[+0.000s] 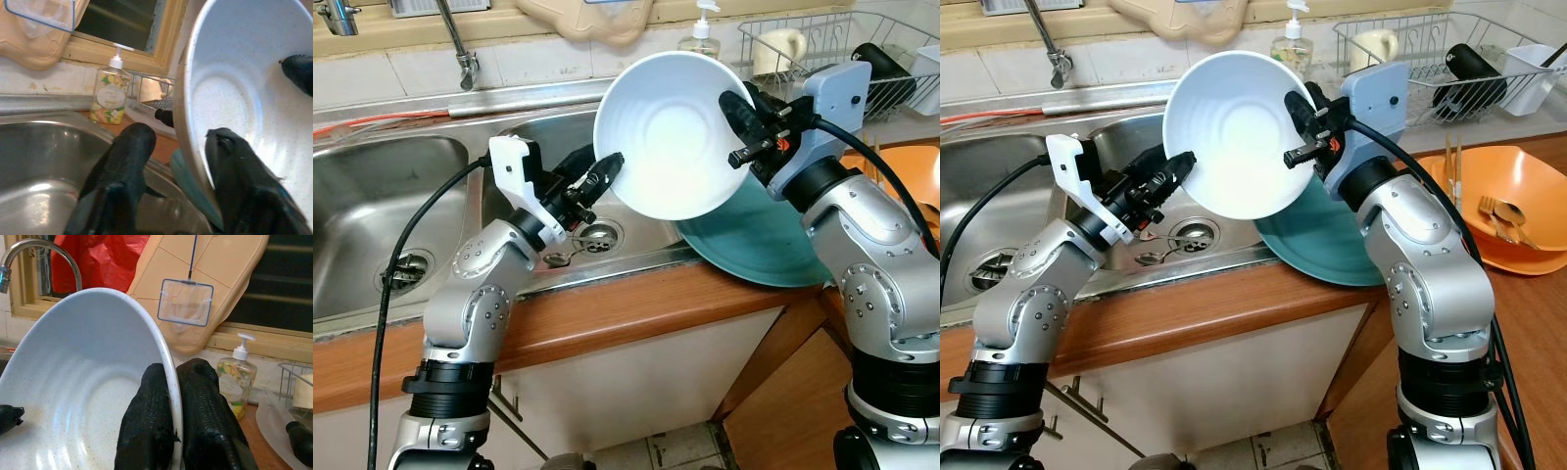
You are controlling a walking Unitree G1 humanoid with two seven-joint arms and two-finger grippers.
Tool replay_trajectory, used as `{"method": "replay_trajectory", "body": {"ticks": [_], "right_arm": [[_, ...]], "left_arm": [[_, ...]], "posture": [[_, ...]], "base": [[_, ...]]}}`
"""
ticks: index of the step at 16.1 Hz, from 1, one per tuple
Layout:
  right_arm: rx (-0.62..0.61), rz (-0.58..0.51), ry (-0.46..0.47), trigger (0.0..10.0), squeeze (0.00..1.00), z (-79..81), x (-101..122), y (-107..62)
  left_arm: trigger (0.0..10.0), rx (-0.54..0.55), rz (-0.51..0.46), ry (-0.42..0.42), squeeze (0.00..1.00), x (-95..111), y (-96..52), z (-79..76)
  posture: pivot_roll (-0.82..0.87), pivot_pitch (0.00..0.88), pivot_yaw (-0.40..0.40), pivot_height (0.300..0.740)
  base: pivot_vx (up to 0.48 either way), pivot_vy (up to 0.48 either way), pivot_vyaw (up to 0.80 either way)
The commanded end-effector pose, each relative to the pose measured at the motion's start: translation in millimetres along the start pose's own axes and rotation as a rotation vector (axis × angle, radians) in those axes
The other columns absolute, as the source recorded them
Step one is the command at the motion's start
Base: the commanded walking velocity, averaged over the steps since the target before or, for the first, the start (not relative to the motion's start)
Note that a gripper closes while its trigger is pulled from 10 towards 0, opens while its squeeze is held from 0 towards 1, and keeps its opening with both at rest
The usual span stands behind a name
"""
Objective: Kitchen organization
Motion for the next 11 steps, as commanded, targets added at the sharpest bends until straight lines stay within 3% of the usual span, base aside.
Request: {"method": "replay_trajectory", "body": {"ticks": [1,7,8,9,11], "right_arm": [[0.07,-0.068,-0.002,0.0,0.0,13.1,16.3,-3.4],[0.062,-0.054,-0.005,0.0,0.0,11.9,12.8,-3.0],[0.056,-0.049,-0.007,3.0,0.0,11.1,11.8,-2.9],[0.05,-0.043,-0.012,10.0,0.0,10.3,10.6,-2.7],[0.047,-0.035,-0.019,10.0,0.0,9.9,9.2,-2.1]], "left_arm": [[0.0,0.048,0.009,0.002,0.0,1.1,-2.7,10.5],[0.0,0.049,-0.006,-0.021,0.0,1.3,-3.4,9.0],[0.0,0.05,-0.013,-0.026,0.0,2.1,-3.6,9.1],[0.0,0.051,-0.02,-0.031,0.0,3.2,-3.8,9.5],[0.0,0.053,-0.028,-0.039,0.0,4.4,-4.0,10.0]], "posture": [[-0.04,0.0,0.07,0.74],[-0.04,0.0,0.067,0.74],[-0.04,0.0,0.067,0.74],[-0.03,0.0,0.066,0.74],[-0.03,0.0,0.067,0.74]], "base": [[0.0,0.0,0.0],[0.0,0.0,0.0],[0.0,0.0,0.0],[0.0,0.0,0.0],[0.0,0.0,0.0]]}}
Point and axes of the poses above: a point about 5 cm out from each wrist's last joint towards the gripper, its own y axis pointing out of the wrist towards the gripper, its own x axis along the axis of the wrist's last joint, z = x × y, the point moved 4 cm from there along y, pointing out of the wrist towards the gripper, and after that the axes turned 5 degrees about y, right-handed, at the moved point
